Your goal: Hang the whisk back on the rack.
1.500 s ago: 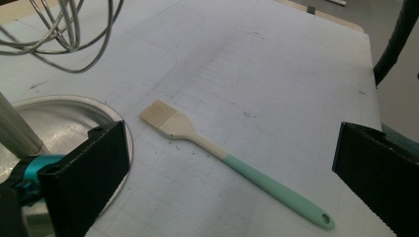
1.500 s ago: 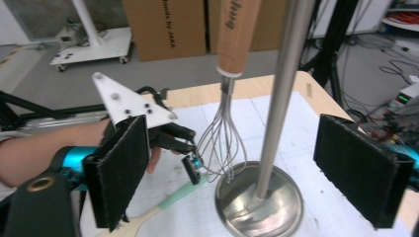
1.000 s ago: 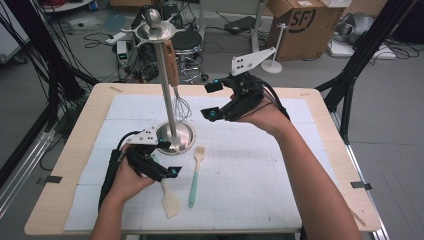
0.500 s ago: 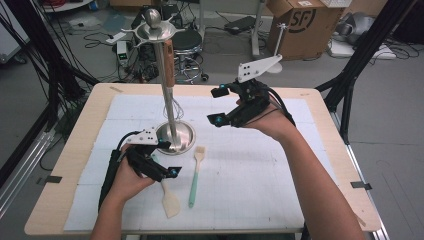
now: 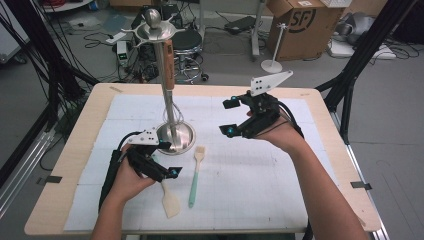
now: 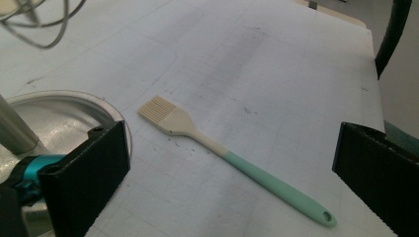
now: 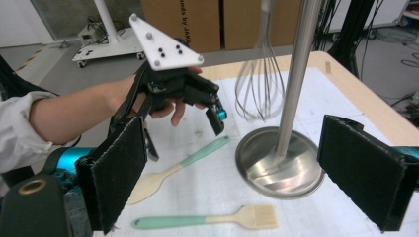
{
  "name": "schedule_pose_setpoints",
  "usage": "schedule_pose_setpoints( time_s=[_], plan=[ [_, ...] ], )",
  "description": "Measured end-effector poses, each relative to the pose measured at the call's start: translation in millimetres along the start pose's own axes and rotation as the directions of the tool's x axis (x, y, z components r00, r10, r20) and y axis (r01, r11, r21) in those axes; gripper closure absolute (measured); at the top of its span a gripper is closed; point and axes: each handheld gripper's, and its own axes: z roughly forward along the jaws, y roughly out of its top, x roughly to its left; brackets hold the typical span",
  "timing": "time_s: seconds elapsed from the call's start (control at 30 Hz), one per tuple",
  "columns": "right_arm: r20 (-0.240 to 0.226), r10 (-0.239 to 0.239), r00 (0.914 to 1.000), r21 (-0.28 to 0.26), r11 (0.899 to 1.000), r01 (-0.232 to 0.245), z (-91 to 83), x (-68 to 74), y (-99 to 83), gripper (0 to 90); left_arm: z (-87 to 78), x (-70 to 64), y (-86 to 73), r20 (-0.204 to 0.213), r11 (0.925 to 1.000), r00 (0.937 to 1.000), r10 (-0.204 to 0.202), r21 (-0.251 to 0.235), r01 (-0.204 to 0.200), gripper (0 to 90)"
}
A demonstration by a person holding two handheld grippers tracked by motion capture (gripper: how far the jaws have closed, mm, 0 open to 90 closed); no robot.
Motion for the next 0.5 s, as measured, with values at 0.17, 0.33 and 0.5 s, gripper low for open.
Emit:
schedule_pose_setpoints(
  time_s=[0.17, 0.33, 0.5],
  plan=[
    [0.023, 0.009, 0.9997, 0.011, 1.000, -0.009, -4.3, 2.0, -17.5, 11.3, 0.3, -0.4, 0.2, 0.001, 1.0000, 1.0000, 0.001, 0.001, -0.001, 1.7],
    [0.039, 0.062, 0.9973, 0.022, 0.998, -0.063, -5.7, 5.1, -40.7, 11.3, 1.0, -0.9, 0.2, 0.002, 1.0000, 1.0000, 0.000, 0.003, 0.000, 1.7],
    [0.084, 0.132, 0.9877, 0.054, 0.989, -0.136, -5.4, 4.7, -61.2, 11.3, 2.2, -1.0, -0.1, 0.004, 1.0000, 1.0000, 0.000, 0.005, 0.000, 1.7]
  ],
)
